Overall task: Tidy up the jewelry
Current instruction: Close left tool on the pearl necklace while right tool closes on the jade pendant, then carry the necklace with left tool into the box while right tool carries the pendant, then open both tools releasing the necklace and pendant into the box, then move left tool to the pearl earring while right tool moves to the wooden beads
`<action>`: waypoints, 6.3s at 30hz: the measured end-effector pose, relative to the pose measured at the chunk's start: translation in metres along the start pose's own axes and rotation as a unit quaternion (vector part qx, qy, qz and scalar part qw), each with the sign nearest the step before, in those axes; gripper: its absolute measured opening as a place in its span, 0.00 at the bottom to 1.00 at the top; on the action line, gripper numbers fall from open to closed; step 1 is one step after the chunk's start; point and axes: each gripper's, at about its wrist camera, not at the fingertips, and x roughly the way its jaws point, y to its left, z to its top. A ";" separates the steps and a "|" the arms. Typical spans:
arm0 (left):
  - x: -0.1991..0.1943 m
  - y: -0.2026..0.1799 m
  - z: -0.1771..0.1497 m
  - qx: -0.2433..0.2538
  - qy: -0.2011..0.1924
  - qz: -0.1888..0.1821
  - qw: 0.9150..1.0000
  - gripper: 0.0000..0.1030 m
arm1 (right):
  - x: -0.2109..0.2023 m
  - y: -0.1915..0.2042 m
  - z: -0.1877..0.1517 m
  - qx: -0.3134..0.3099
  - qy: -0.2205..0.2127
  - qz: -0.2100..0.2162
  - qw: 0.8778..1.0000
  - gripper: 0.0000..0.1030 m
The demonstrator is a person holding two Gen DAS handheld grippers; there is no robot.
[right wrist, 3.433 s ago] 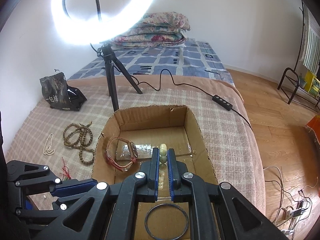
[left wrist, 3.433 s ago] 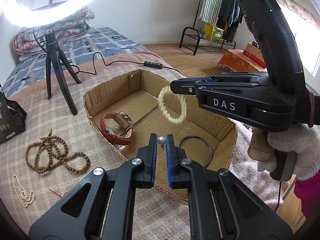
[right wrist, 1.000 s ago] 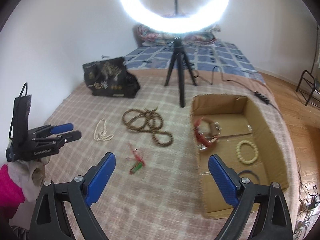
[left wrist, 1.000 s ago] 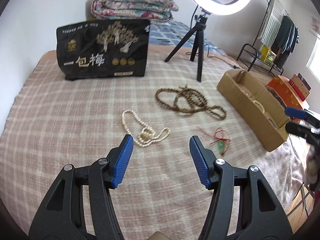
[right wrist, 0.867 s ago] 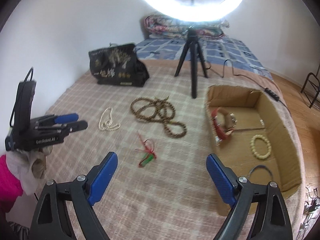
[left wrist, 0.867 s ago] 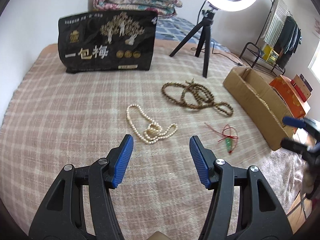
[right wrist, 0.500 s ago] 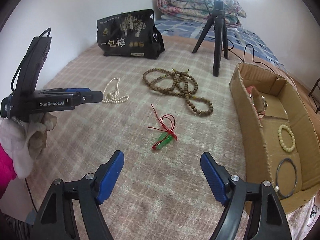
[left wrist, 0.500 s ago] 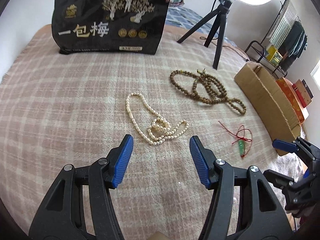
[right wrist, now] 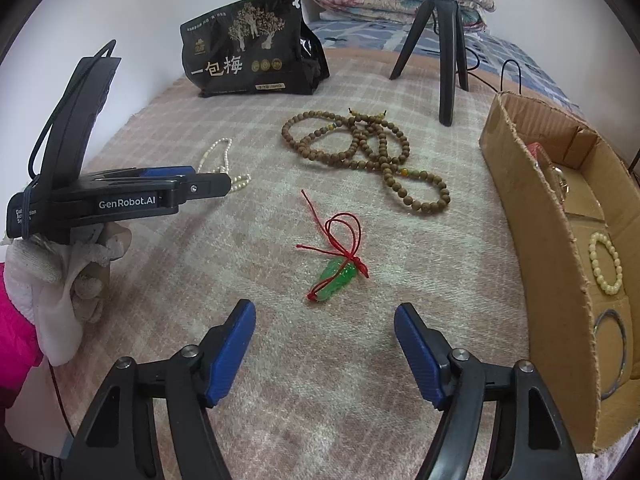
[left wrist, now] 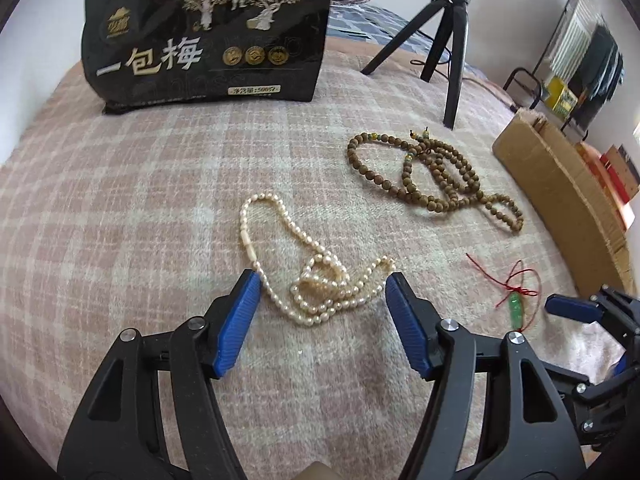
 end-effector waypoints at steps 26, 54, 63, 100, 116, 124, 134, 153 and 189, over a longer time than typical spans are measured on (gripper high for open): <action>0.005 0.005 0.004 0.020 -0.028 0.035 0.999 0.06 | 0.022 0.007 0.015 -0.015 0.002 -0.015 1.000 0.14; -0.061 -0.001 0.008 0.015 -0.078 0.030 0.996 0.06 | -0.058 -0.007 0.016 0.007 -0.073 -0.005 0.997 0.10; -0.094 -0.023 0.009 0.034 -0.099 0.023 0.994 0.06 | -0.106 -0.013 0.015 0.007 -0.106 -0.020 0.994 0.10; -0.116 -0.194 0.040 0.112 -0.117 -0.092 0.982 0.06 | -0.192 -0.143 -0.005 0.077 -0.158 -0.099 0.980 0.10; -0.131 -0.265 0.084 0.140 -0.141 -0.149 0.969 0.06 | -0.166 -0.192 0.012 0.093 -0.147 -0.107 0.979 0.10; -0.118 -0.278 0.088 0.140 -0.136 -0.158 0.968 0.06 | -0.148 -0.202 0.025 0.090 -0.137 -0.101 0.981 0.10; -0.074 -0.277 0.067 0.146 -0.085 -0.153 0.974 0.06 | -0.123 -0.210 0.050 0.084 -0.128 -0.092 0.984 0.11; -0.052 -0.285 0.032 0.182 -0.050 -0.152 0.970 0.43 | -0.102 -0.218 0.066 0.109 -0.131 -0.088 0.981 0.55; -0.122 -0.144 -0.006 0.148 -0.094 -0.067 0.982 0.45 | -0.141 -0.151 0.048 0.079 -0.146 -0.165 0.972 1.00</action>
